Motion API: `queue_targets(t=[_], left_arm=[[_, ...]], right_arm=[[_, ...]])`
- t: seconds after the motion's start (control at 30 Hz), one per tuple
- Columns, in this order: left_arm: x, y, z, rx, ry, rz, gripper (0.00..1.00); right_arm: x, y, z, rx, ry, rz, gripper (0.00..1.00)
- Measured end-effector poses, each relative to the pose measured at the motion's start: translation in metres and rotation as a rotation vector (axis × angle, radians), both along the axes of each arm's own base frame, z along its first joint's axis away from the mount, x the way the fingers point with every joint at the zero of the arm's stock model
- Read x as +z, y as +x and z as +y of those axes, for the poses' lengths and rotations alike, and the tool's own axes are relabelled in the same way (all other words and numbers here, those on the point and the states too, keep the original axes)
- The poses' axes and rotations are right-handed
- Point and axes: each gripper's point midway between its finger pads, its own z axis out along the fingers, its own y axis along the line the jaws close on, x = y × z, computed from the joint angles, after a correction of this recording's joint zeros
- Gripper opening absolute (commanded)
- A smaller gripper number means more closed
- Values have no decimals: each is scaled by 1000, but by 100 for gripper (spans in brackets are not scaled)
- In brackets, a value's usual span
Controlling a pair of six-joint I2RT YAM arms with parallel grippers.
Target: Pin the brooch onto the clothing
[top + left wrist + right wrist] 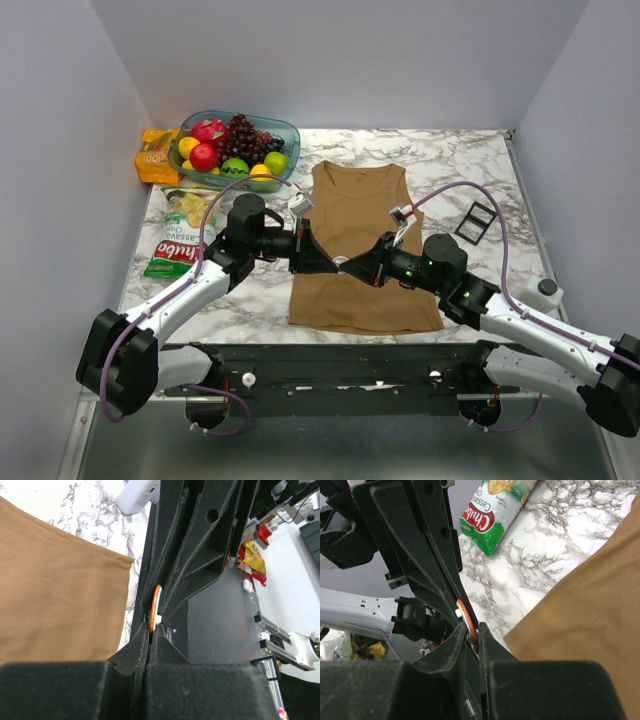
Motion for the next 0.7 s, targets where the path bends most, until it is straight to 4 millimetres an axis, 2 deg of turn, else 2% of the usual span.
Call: queue_targets(t=[0.3, 0.43, 0.67, 0.7], left_arm=[[-7, 0, 1, 4, 39, -3, 0], [-9, 0, 2, 5, 55, -3, 0], [0, 5, -4, 3, 62, -31, 0], [-1, 6, -4, 6, 64, -27, 0]], right_arm=[[-8, 1, 2, 6, -19, 18, 18], [-9, 0, 2, 14, -20, 22, 21], [7, -7, -7, 9, 4, -8, 45], [9, -8, -10, 4, 4, -13, 46]])
